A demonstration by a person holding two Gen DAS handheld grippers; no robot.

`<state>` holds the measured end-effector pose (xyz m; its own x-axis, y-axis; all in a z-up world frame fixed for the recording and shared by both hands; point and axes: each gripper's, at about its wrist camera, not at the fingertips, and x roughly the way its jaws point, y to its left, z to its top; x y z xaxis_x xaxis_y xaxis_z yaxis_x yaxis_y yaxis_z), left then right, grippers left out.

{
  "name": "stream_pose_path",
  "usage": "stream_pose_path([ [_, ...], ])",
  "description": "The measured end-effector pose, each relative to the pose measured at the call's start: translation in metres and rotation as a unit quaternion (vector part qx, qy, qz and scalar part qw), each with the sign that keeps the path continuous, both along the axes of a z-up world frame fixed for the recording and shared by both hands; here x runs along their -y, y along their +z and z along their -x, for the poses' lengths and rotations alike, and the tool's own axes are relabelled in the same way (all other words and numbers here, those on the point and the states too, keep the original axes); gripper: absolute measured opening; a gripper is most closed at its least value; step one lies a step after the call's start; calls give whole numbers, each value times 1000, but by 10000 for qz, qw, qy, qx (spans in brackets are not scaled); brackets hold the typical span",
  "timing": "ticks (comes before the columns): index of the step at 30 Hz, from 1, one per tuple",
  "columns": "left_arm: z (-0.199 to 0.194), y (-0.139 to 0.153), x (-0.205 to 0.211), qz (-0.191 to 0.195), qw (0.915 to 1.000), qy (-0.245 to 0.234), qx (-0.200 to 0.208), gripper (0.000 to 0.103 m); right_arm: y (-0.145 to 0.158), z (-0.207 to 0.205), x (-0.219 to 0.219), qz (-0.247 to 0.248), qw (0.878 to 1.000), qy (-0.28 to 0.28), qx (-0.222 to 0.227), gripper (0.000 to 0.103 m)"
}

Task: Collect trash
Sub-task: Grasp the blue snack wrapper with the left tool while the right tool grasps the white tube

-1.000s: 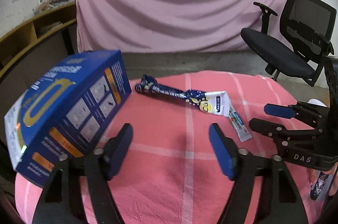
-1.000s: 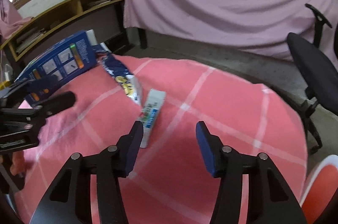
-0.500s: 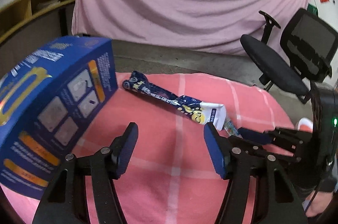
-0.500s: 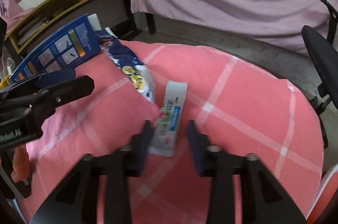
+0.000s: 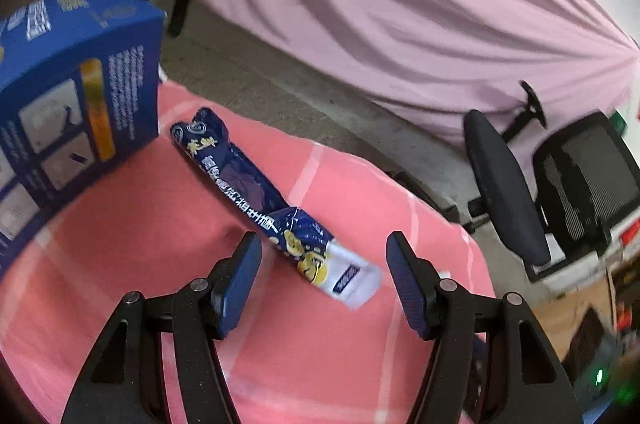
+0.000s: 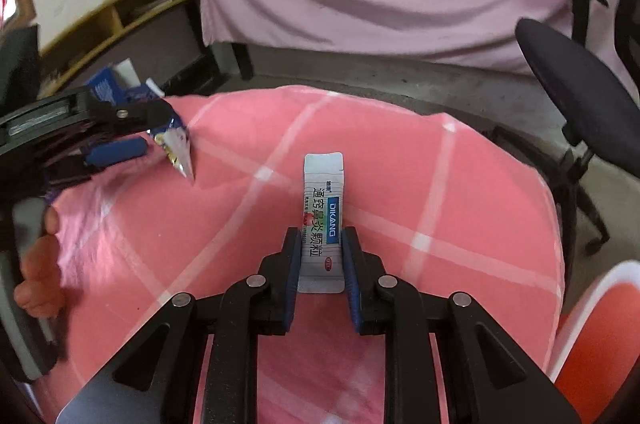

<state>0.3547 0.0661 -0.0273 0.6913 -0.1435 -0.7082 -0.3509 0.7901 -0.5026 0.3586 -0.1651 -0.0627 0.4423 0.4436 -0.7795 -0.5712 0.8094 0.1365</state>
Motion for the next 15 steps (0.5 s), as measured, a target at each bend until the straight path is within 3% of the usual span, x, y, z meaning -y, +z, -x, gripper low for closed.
stream_pose_path([
  [2,-10,-3,-3,8,9994,182,-301,59,1,1,1,21,10000,30,20,18],
  [6,-16,-4,-4,-154,9988,196,-431,58,2,7,-4,105,9998,104,98,19],
  [10,-12,-5,-2,-424,9974,177,-554,37,2,10,-9,145,9997,139,132,19],
  [15,2,-9,-3,-272,9982,50,-526,30,1,13,-13,221,9995,214,114,19],
])
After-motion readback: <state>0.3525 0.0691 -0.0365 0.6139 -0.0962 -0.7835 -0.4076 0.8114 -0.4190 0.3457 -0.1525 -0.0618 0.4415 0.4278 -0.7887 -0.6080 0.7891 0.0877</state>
